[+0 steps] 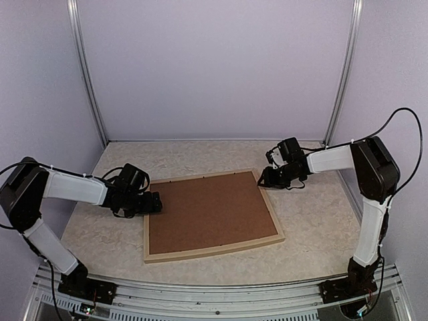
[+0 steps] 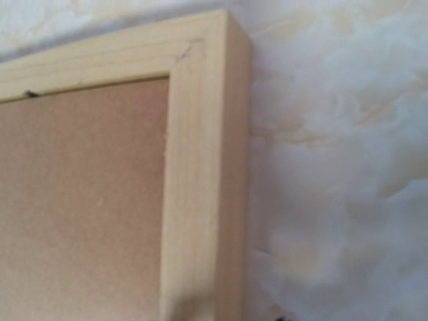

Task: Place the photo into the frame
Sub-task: Press the fastener onto the backboard.

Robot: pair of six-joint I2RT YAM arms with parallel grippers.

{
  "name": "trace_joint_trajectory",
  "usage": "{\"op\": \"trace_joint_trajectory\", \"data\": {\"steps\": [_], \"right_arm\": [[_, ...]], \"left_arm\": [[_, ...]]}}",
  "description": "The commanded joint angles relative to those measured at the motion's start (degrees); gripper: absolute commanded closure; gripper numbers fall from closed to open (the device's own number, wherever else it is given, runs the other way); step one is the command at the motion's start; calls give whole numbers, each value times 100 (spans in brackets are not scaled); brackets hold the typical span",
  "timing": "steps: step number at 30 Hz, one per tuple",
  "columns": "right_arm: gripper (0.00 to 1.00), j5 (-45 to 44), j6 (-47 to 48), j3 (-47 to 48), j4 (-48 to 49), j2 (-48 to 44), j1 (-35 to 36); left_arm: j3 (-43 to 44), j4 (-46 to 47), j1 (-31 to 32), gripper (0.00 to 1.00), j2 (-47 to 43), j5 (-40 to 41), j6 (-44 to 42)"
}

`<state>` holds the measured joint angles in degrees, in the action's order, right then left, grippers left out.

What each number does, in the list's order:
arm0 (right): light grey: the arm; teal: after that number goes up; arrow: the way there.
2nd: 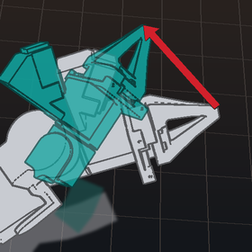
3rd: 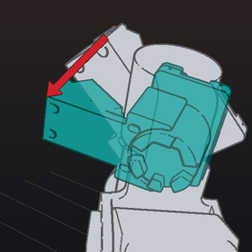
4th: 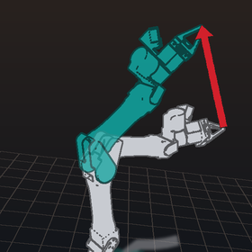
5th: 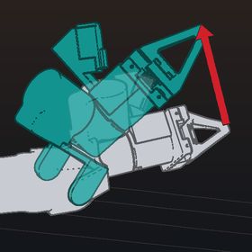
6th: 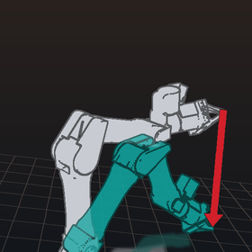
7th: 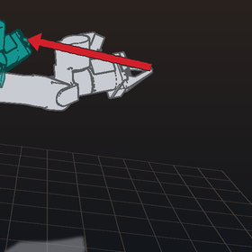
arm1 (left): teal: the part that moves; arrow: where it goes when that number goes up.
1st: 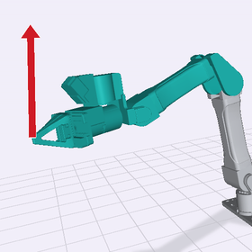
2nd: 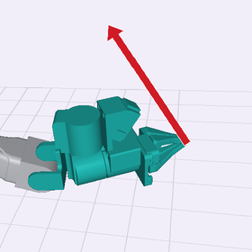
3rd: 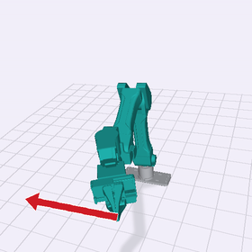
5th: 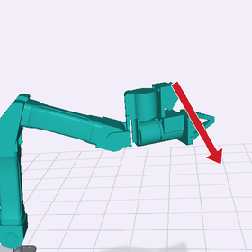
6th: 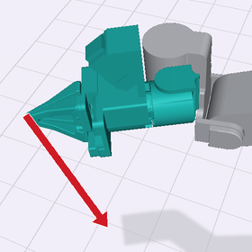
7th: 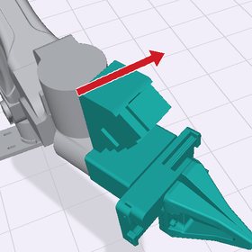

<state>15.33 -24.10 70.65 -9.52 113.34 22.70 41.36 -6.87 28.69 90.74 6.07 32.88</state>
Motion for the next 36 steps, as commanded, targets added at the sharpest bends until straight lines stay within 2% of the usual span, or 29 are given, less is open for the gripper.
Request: {"op": "trace_joint_trajectory", "data": {"steps": [1,10,24,36], "right_arm": [[60,113,8,-3,61,-237,-81],[43,-225,174,91,-101,-120,-83],[44,-432,292,29,-178,4,-68],[46,-775,248,41,-311,47,250]], "left_arm": [[-158,-103,-25,3,-168,160,-72],[-155,-235,-18,1,-515,329,-107],[-129,-242,-19,1,-436,309,-113],[-113,-262,-20,1,-392,334,-123]]}}
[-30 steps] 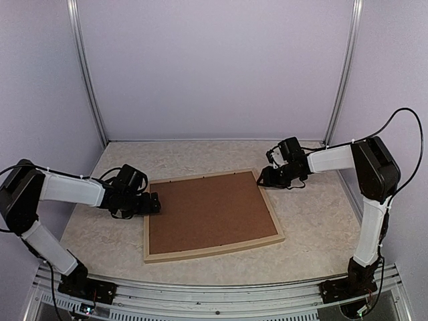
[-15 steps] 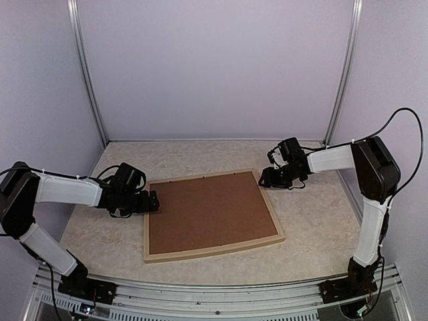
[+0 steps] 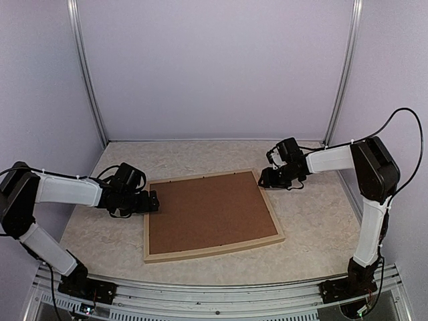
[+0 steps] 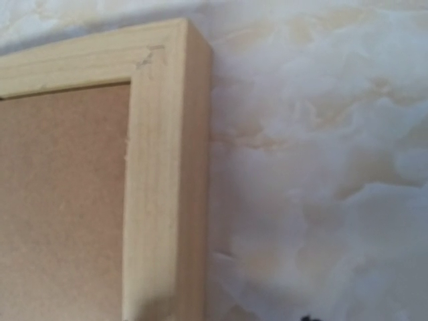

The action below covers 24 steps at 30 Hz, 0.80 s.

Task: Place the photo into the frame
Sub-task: Press the fastener onto the backboard.

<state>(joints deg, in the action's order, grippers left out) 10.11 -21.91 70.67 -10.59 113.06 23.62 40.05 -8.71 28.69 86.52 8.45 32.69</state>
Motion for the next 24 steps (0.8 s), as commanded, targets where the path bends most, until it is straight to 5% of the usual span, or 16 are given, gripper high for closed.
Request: {"op": "trace_joint_trajectory", "data": {"steps": [1,24], "right_arm": [[46,-289,25,50,-225,95,196],[49,-1471,-240,185,-758,427,914]], "left_arm": [[20,-78,-17,1,52,102,-105],[-103,-77,-15,1,36,137,-105]]}}
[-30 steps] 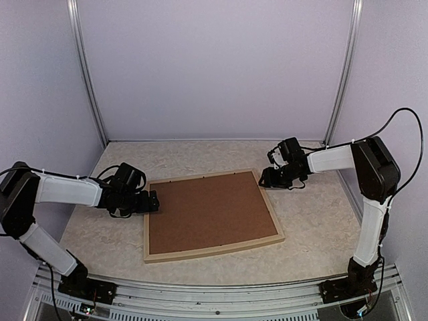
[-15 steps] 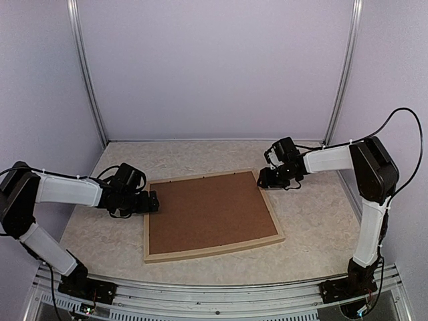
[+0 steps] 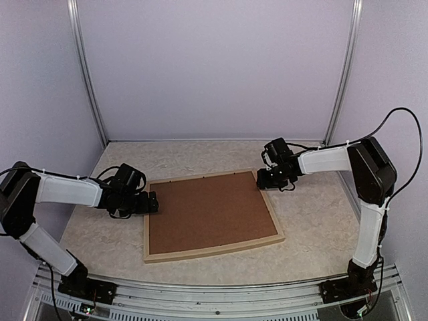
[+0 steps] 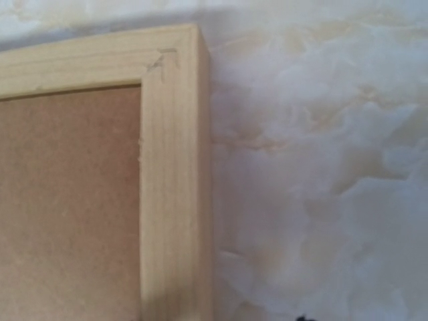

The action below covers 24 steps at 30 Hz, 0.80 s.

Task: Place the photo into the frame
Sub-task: Press the fastener onto the backboard.

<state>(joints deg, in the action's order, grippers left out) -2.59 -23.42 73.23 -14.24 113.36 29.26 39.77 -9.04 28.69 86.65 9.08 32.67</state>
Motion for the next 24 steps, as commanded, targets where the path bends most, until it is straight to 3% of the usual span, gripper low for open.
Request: {"op": "trace_joint_trajectory", "data": {"steps": [1,15,24], "right_arm": [[49,-281,-93,-58,-434,421,392],[49,-376,-154,118,-631,528,489],[48,1027,-116,-441,6,-817,-11]], "left_arm": [[-81,-52,-20,1,20,83,-102],[-169,-54,-15,1,-101,90,-102],[-151,-77,-20,1,-223,156,-127]]}}
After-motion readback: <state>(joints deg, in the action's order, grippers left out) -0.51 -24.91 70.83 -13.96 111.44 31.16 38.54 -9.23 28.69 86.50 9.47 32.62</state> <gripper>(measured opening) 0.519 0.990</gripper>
